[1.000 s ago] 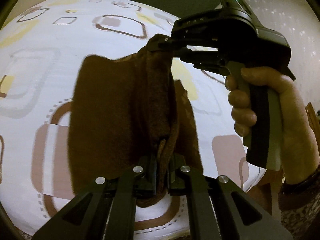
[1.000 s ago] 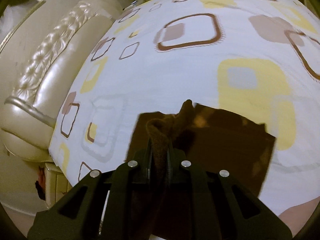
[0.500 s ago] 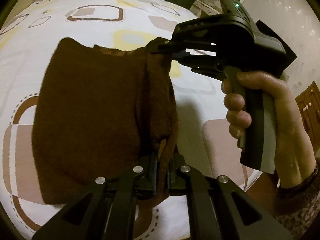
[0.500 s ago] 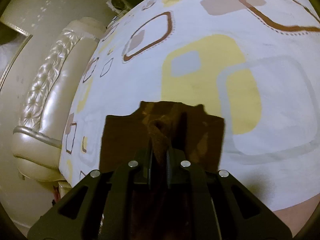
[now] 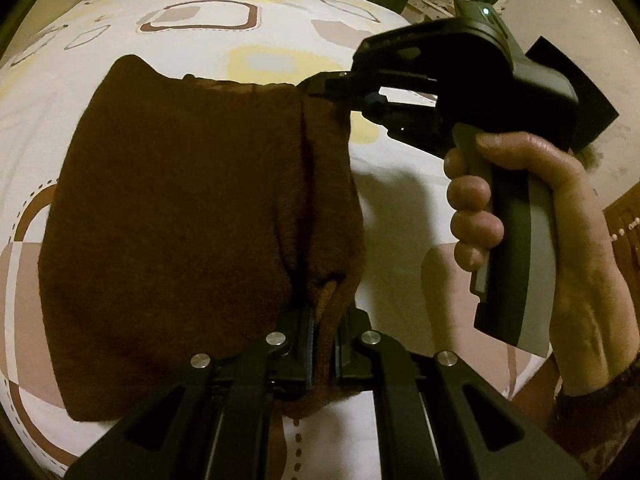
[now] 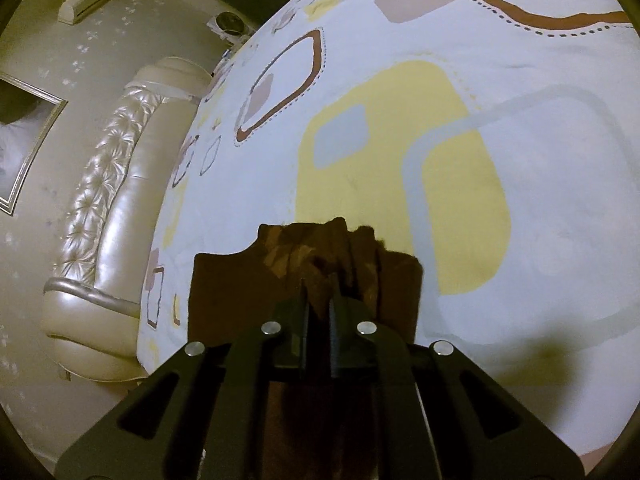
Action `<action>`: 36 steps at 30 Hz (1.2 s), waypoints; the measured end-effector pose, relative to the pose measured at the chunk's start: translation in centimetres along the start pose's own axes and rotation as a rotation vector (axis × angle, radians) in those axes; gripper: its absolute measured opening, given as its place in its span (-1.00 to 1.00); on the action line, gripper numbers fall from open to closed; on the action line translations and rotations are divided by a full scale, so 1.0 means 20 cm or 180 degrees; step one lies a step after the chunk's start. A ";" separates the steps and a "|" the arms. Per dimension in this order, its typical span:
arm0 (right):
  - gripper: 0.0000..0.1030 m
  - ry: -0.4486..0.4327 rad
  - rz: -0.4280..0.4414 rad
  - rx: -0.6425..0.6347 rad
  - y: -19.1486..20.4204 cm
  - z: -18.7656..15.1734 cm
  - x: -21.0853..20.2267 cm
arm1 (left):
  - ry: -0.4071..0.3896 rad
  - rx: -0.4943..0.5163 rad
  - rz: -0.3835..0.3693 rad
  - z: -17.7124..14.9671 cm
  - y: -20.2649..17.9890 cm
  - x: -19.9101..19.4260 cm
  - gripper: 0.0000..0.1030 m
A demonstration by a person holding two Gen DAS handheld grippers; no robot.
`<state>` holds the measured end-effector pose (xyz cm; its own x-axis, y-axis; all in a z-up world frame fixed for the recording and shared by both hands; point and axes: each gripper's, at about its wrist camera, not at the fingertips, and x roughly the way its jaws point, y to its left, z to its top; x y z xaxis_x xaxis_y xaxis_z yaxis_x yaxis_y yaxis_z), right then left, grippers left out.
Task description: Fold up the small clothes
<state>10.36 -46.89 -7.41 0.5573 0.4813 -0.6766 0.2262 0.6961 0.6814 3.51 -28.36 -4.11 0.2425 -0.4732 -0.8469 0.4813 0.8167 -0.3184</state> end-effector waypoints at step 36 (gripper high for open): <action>0.34 -0.0090 0.0532 0.0621 -0.24 -0.71 -0.38 | -0.0414 -0.0911 -0.0749 -0.37 0.81 -0.47 0.39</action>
<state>-6.38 -46.29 -9.52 0.6215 0.5640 -0.5438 0.2774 0.4908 0.8260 2.88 -8.21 -4.54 0.2671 -0.6813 -0.6815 0.2863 0.7314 -0.6189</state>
